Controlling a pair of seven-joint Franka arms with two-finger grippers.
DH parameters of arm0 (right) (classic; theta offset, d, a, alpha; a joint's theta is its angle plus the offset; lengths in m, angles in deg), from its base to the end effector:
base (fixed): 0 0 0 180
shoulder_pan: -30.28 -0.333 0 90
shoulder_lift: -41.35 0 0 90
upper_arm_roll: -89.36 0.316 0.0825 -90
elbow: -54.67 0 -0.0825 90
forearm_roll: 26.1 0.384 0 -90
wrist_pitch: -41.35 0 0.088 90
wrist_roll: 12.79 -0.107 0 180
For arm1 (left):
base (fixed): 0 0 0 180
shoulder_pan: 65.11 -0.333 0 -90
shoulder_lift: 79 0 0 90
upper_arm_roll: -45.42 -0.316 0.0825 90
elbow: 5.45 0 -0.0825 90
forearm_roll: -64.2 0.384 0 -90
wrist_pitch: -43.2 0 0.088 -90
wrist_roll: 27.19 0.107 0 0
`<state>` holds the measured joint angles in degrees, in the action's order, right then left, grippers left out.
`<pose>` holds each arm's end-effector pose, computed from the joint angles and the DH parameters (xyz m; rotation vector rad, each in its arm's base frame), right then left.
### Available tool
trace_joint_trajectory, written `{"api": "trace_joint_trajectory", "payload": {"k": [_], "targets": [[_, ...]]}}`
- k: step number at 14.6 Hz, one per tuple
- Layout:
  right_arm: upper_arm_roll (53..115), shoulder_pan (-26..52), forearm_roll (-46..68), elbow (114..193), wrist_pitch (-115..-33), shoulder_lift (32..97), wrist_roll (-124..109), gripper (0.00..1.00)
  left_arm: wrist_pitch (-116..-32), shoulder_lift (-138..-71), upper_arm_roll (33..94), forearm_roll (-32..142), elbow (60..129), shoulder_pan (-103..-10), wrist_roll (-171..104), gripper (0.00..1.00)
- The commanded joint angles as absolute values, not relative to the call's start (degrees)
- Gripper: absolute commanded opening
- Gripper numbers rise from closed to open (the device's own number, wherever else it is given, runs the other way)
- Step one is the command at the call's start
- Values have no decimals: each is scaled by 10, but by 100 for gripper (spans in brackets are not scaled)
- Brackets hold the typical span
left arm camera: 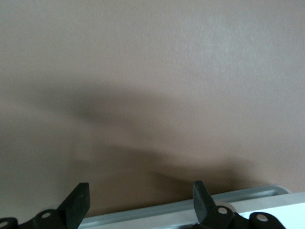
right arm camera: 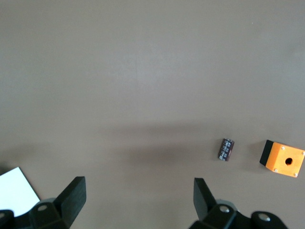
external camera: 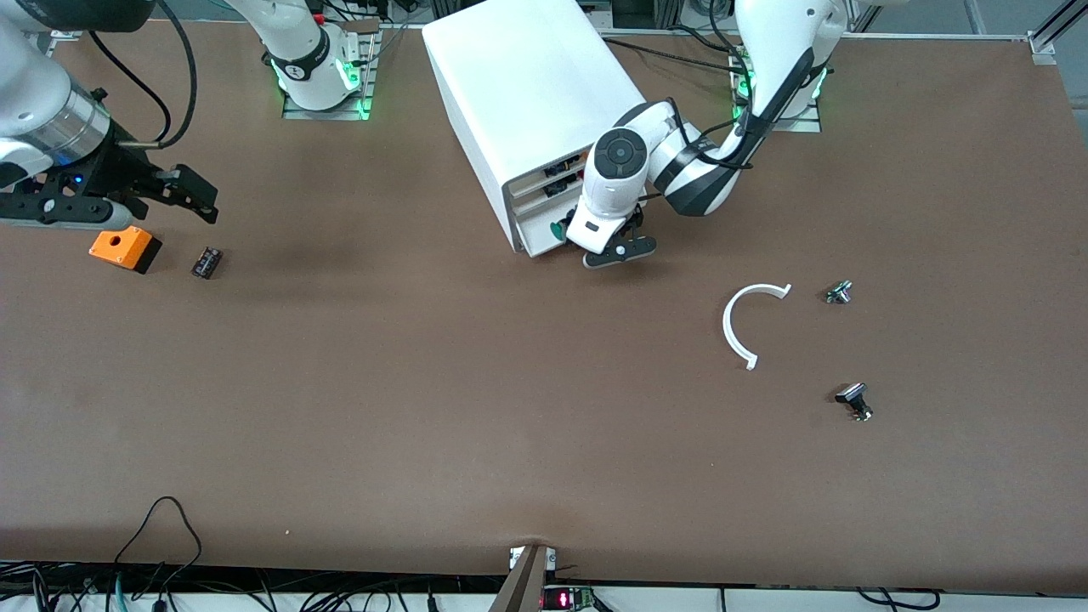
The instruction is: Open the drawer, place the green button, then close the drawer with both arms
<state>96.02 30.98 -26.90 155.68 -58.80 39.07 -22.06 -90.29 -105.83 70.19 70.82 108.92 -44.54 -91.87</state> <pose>0.5497 0.0572 0.5704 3.1251 -0.0868 0.0418 0.4265 -0.4198 0.2363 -3.0954 -0.4469 0.2208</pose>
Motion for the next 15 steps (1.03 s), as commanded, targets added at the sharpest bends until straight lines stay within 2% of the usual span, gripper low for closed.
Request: {"api": "trace_joint_trajectory", "payload": {"k": [1, 15], "targets": [[951, 312, -261, 1514, -587, 424, -211, 100, -866, -1052, 723, 717, 1089, -451, -930, 96], [951, 312, -263, 1511, -581, 423, -209, 100, -841, -1055, 750, 678, 1085, -448, -943, 98]]}}
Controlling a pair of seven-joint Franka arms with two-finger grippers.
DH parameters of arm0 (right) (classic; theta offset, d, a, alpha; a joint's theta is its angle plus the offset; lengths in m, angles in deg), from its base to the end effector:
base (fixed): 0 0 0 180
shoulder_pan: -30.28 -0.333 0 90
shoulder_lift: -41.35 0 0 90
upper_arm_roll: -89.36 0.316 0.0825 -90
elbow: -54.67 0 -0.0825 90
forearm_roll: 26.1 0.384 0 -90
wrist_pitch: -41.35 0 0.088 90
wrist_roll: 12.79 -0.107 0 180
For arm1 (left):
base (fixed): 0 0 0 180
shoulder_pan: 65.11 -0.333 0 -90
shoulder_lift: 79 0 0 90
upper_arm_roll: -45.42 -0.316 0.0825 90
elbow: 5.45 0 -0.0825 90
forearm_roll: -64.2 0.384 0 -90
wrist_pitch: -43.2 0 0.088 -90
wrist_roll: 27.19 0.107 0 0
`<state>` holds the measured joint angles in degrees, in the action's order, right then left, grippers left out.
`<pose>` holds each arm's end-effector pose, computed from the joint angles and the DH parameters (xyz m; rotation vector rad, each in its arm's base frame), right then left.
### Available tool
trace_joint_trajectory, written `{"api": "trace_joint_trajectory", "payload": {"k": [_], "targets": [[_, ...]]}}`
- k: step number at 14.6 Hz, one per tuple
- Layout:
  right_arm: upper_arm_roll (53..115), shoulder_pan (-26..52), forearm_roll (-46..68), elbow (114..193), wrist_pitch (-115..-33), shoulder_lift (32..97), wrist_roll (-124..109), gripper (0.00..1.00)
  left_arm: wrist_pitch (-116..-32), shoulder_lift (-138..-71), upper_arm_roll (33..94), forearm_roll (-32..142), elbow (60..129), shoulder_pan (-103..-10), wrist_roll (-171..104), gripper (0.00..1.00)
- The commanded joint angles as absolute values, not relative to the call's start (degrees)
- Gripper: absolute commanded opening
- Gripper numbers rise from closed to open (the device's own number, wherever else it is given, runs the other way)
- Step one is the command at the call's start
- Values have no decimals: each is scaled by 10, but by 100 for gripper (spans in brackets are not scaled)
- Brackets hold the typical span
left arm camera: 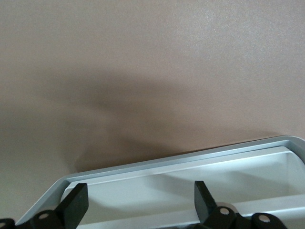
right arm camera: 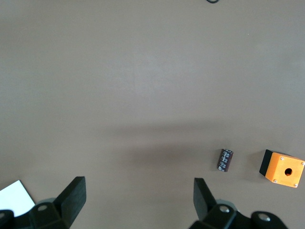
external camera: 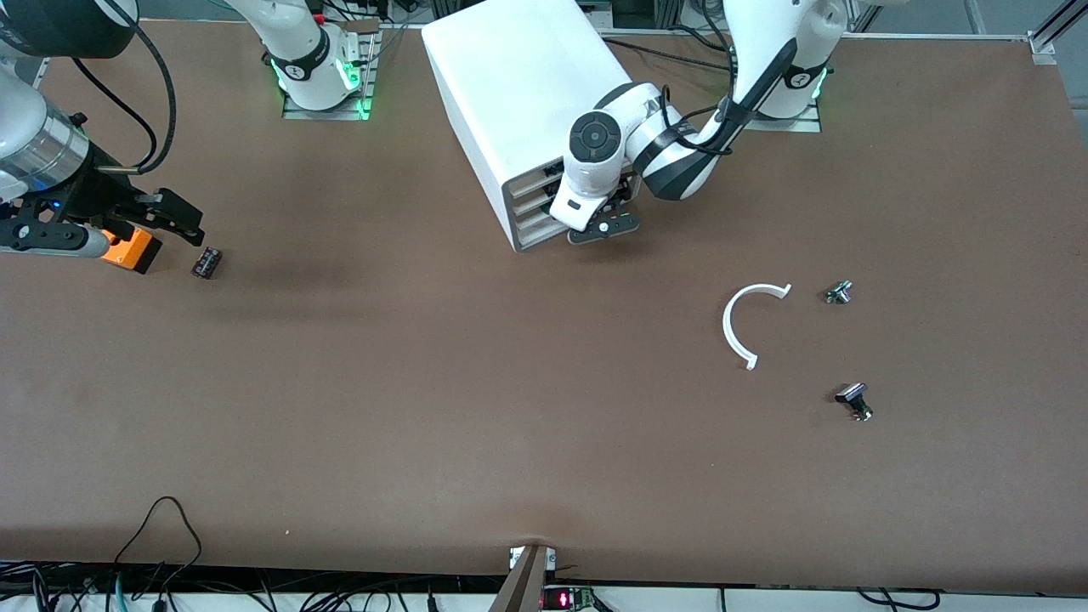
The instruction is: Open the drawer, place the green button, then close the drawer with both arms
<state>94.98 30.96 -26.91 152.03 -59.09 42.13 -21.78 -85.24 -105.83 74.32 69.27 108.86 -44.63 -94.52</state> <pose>0.5688 0.0476 0.5718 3.1314 -0.1072 0.0649 0.3909 -0.4417 0.2388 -3.0411 -0.4293 0.3367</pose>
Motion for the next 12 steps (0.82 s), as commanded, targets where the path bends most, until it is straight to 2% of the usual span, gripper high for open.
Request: {"api": "trace_joint_trajectory", "payload": {"k": [1, 3, 7, 10, 12], "targets": [[951, 312, -264, 1511, -581, 423, -209, 100, -841, -1055, 750, 678, 1085, -451, -943, 98], [951, 312, -264, 1510, -581, 421, -208, 100, -829, -1055, 745, 685, 1070, -459, -943, 98], [952, 312, -264, 1506, -580, 417, -198, 100, -706, -1055, 743, 686, 963, -525, -835, 98], [951, 312, -262, 1506, -580, 417, -188, 100, -661, -1049, 742, 687, 934, -589, -742, 98], [949, 312, -261, 1506, -580, 417, -152, 100, -628, -1050, 743, 687, 891, -611, -683, 98]]}}
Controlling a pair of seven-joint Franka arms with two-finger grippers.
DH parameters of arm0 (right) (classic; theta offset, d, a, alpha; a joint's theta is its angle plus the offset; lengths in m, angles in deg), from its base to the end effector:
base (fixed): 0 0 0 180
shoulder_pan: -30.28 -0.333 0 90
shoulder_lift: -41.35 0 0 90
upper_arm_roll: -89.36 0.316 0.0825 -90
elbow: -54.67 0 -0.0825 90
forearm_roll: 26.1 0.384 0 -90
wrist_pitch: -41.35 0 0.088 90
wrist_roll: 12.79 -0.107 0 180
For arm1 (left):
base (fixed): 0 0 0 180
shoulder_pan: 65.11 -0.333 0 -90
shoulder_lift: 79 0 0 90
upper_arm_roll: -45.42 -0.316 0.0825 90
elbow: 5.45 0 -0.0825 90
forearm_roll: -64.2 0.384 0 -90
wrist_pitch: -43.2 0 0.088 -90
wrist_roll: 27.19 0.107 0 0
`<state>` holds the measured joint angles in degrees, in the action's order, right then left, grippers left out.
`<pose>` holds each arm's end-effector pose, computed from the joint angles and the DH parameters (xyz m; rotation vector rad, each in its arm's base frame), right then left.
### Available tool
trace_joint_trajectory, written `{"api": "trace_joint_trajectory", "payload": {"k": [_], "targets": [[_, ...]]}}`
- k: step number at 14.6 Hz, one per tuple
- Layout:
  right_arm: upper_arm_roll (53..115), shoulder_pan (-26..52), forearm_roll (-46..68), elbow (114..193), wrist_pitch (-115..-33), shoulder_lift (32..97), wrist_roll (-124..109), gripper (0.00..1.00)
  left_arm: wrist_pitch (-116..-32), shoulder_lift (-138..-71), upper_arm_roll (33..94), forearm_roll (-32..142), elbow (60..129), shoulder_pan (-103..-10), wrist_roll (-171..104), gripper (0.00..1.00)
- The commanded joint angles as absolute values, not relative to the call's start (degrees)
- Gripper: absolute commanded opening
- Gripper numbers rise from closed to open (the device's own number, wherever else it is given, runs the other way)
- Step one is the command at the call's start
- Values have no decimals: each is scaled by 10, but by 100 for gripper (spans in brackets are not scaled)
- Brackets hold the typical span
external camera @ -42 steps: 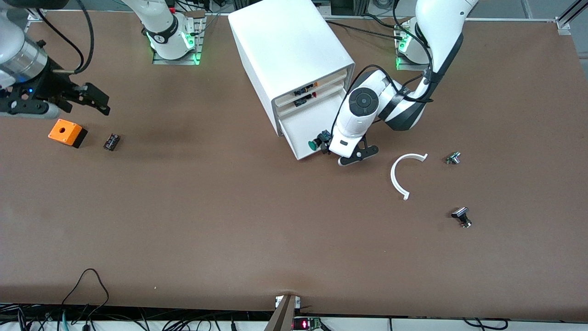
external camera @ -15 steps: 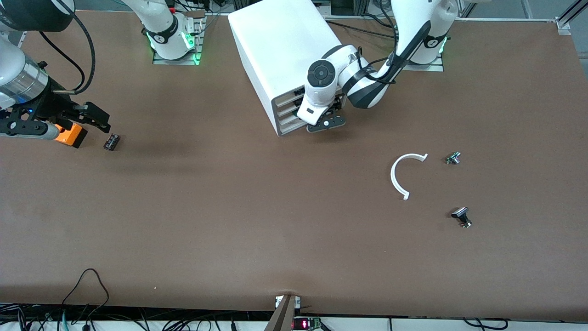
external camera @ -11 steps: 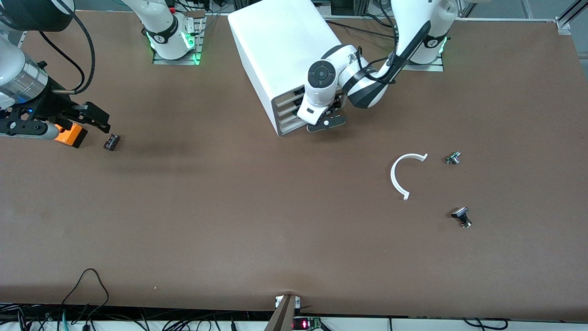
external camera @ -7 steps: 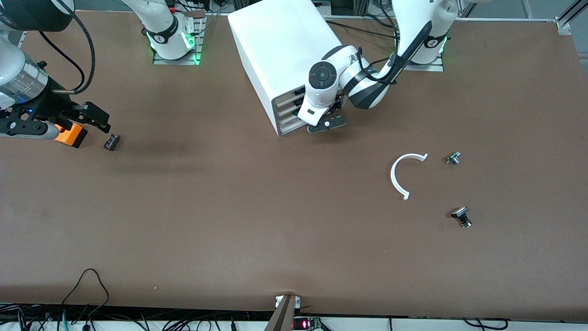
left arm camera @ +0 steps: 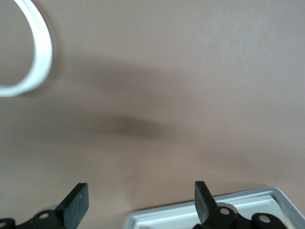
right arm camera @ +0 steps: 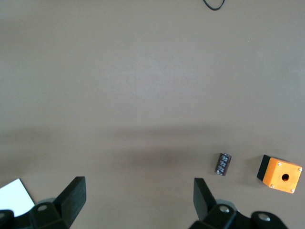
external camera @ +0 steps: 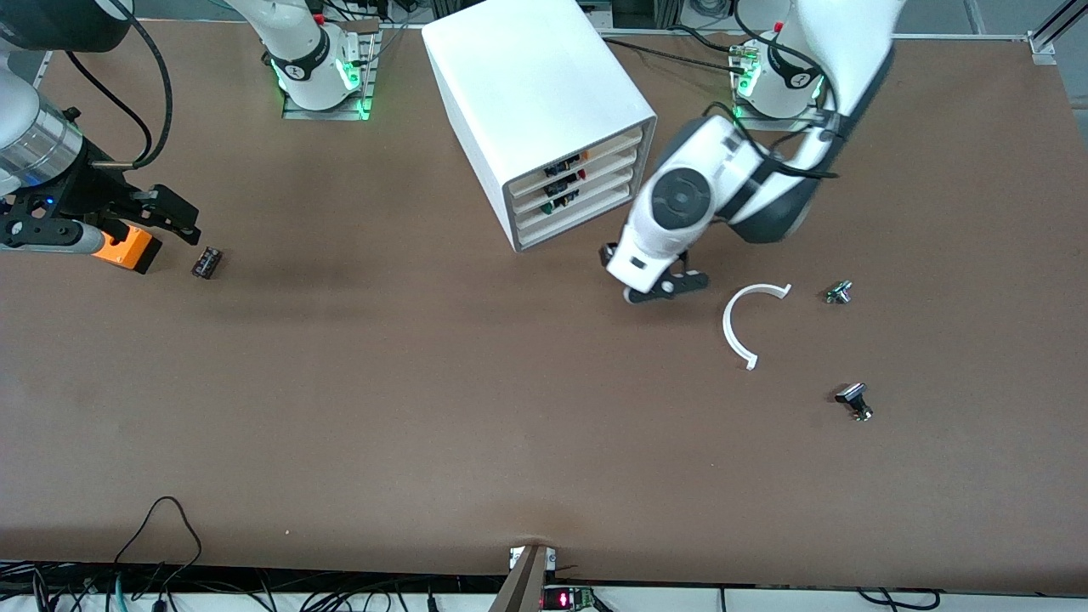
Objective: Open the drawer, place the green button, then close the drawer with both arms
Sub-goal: 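Lift the left gripper away from the closed drawer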
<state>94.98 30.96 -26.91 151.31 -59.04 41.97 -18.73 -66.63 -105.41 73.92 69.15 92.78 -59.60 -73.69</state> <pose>0.5690 0.0476 0.5794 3.1326 -0.0240 0.0872 0.5458 -0.3263 0.3333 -3.0796 -0.3132 0.3786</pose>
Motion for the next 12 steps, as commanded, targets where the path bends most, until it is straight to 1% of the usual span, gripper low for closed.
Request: {"api": "trace_joint_trajectory", "payload": {"k": [1, 4, 6, 8, 10, 12], "targets": [[949, 312, -263, 1504, -579, 416, -145, 100, -609, -1051, 742, 691, 875, -611, -671, 98], [950, 312, -262, 1501, -572, 409, -145, 100, -559, -1049, 744, 763, 827, -626, -583, 98], [950, 312, -261, 1496, -571, 410, -145, 100, -494, -1044, 749, 766, 784, -653, -518, 98], [950, 312, -260, 1495, -571, 409, -145, 100, -457, -1042, 749, 758, 741, -681, -443, 98], [950, 312, -260, 1496, -571, 410, -145, 100, -415, -1037, 749, 757, 725, -695, -385, 98], [950, 312, -260, 1496, -571, 410, -147, 100, -405, -1006, 743, 735, 728, -736, -328, 98]]}}
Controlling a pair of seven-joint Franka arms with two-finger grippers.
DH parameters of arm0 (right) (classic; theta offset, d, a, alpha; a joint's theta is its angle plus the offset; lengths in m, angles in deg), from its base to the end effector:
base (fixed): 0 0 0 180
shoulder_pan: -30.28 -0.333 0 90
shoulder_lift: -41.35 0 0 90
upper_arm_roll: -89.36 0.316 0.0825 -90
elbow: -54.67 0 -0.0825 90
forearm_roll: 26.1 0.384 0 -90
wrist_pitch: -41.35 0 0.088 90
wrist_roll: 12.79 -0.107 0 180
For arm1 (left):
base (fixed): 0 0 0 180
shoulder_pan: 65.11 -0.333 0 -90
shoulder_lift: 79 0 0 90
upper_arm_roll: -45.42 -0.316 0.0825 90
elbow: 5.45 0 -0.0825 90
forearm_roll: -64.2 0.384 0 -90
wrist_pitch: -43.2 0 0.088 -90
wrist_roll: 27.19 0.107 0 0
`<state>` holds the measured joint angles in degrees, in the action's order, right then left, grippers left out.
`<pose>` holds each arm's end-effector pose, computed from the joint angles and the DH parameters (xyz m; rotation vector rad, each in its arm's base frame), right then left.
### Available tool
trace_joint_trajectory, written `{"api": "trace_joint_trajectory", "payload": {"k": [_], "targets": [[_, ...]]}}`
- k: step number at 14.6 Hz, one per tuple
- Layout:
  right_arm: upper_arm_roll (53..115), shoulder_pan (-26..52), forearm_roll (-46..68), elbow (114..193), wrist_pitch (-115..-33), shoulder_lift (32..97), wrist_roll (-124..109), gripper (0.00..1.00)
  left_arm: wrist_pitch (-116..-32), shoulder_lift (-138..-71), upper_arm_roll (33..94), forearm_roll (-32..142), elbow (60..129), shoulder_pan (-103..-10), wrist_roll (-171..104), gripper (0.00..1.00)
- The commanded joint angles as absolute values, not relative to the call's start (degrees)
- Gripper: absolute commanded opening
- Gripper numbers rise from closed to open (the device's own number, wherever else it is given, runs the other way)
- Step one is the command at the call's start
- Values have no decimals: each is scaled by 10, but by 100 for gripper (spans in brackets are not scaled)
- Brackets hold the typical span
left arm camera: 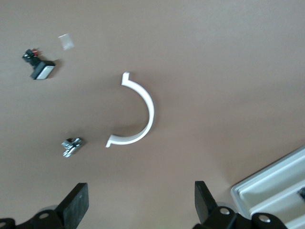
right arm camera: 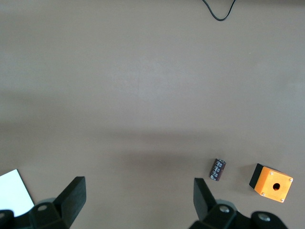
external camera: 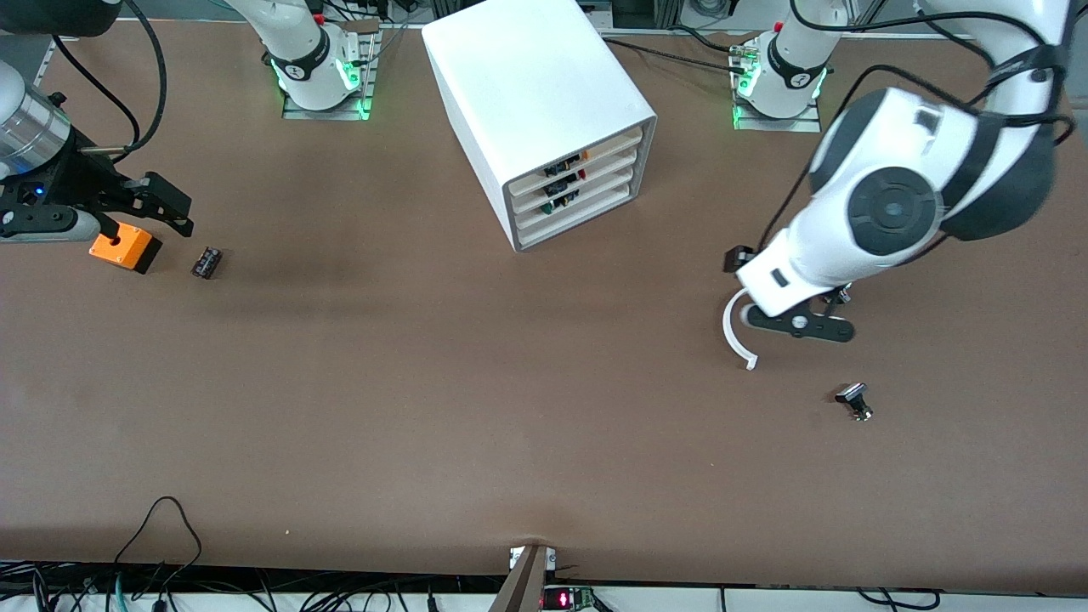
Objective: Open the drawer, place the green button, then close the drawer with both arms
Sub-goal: 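Lift the left gripper away from the closed drawer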
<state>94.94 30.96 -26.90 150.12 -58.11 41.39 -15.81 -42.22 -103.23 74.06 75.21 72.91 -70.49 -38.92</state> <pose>0.5661 0.0472 0.5937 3.1302 0.0542 0.1097 0.6196 -0.1835 0.4809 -3.0384 0.3009 0.3695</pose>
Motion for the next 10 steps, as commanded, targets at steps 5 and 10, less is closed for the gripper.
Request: {"api": "trace_joint_trajectory", "payload": {"k": [5, 10], "targets": [[950, 312, -260, 1494, -572, 410, -147, 100, -417, -899, 506, 609, 796, -643, -175, 99], [949, 312, -260, 1494, -572, 410, -148, 100, -587, -771, 452, 609, 953, -597, -195, 99]]}}
